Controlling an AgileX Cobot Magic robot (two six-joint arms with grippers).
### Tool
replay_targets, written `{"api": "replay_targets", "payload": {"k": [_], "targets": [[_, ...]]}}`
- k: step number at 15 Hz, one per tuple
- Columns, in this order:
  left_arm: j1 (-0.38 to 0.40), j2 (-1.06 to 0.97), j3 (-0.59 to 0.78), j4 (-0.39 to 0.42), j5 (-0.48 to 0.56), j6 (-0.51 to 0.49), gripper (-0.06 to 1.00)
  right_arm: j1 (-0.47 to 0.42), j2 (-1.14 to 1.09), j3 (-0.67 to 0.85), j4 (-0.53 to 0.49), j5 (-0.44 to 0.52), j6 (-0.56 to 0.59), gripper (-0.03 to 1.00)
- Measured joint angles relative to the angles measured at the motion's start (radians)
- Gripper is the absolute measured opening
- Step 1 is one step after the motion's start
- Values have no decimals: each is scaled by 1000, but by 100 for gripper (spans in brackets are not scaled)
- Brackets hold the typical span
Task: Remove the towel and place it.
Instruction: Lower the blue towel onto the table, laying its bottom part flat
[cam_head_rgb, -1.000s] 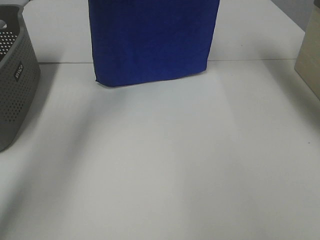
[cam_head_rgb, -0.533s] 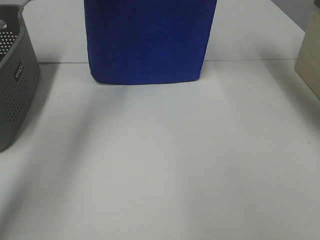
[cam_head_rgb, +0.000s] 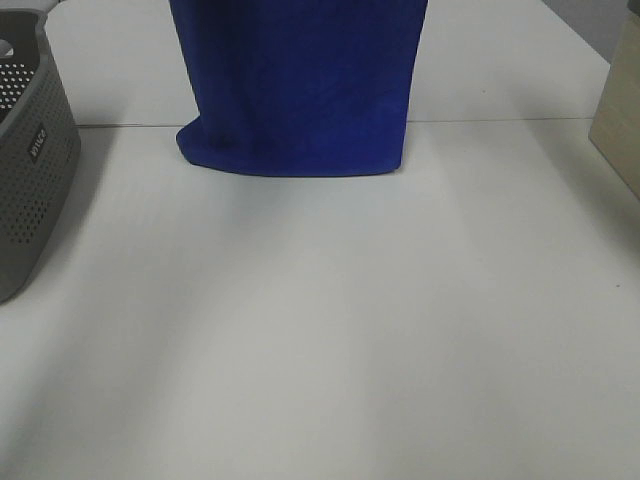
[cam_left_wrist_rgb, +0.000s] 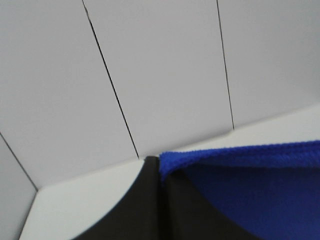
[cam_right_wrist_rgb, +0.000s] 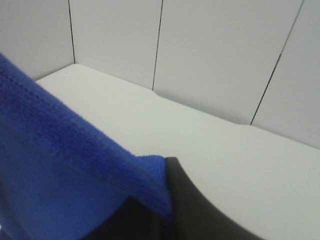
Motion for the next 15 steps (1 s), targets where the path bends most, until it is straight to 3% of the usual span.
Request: {"api": "replay_targets", "payload": {"k": [2,3,6,7,8,10,15], "targets": [[-16,-42,0,-188,265,181,0,-1,-21,0,-7,123,29,3],[-16,-55,0,-251,373,223,0,-3,-34,0,-7,197,41,3],[-16,-101,0,-316,643,262,0,-3,-77,0,-16,453,80,3],[-16,-128,1,-341,673,270,0,-3,-99,0,-19,564,89,3],[-16,-149,11,-369,675,273,0,-3,-111,0,-19,592,104,3],[-16,-211,82,-427,679,273,0,-3,-121,8,-24,605,137,3],[-16,-402,415,-460,683,273,0,-3,-197,185,-4,606,167,3]]}}
